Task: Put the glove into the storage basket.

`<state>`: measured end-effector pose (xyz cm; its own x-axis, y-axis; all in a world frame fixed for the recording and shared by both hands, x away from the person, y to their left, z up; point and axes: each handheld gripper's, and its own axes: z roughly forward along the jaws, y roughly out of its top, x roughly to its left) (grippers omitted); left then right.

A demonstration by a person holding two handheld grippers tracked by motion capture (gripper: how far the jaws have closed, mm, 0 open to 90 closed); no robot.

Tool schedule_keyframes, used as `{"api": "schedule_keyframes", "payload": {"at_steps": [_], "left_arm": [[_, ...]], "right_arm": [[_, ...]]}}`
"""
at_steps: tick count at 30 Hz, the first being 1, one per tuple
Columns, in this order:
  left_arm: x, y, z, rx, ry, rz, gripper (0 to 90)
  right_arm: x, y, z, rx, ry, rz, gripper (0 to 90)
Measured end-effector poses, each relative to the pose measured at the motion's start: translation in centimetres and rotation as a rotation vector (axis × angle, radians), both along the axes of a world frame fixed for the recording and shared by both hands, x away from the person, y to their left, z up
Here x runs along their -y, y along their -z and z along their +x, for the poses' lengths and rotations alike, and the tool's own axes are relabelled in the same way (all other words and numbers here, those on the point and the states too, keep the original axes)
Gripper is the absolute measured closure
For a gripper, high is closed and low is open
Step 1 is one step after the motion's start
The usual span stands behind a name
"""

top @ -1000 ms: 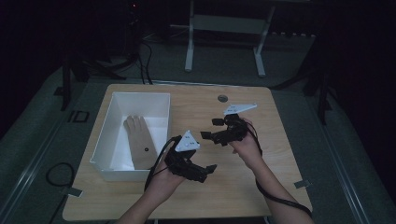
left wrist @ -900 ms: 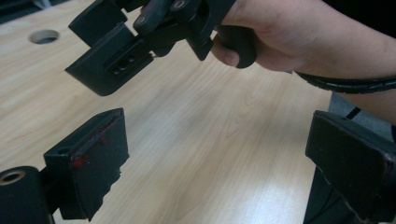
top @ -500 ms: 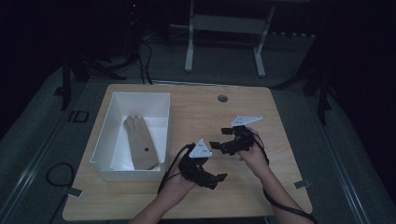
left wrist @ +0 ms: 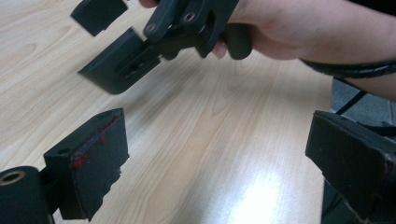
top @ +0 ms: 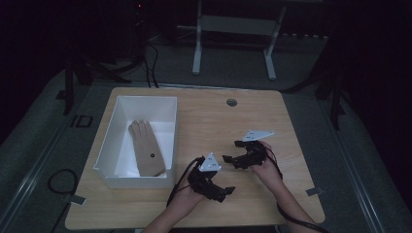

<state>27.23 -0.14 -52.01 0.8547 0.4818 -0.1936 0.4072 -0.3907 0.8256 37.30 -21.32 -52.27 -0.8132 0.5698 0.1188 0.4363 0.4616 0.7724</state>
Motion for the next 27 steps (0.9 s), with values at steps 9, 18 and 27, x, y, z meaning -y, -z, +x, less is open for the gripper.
{"api": "schedule_keyframes", "payload": {"at_steps": [9,18,27], "left_arm": [[0.2,1.6,-0.2,0.003,0.008,0.002,6.2],[0.9,3.0,-0.3,0.005,0.042,0.021,6.2],[1.0,3.3,-0.1,-0.008,0.048,0.016,6.2]], "right_arm": [[1.1,1.5,-0.6,0.005,-0.009,0.006,13.5],[2.2,2.9,-1.2,-0.007,0.004,-0.012,13.3],[2.9,3.3,-0.9,-0.011,0.025,-0.023,13.5]]}}
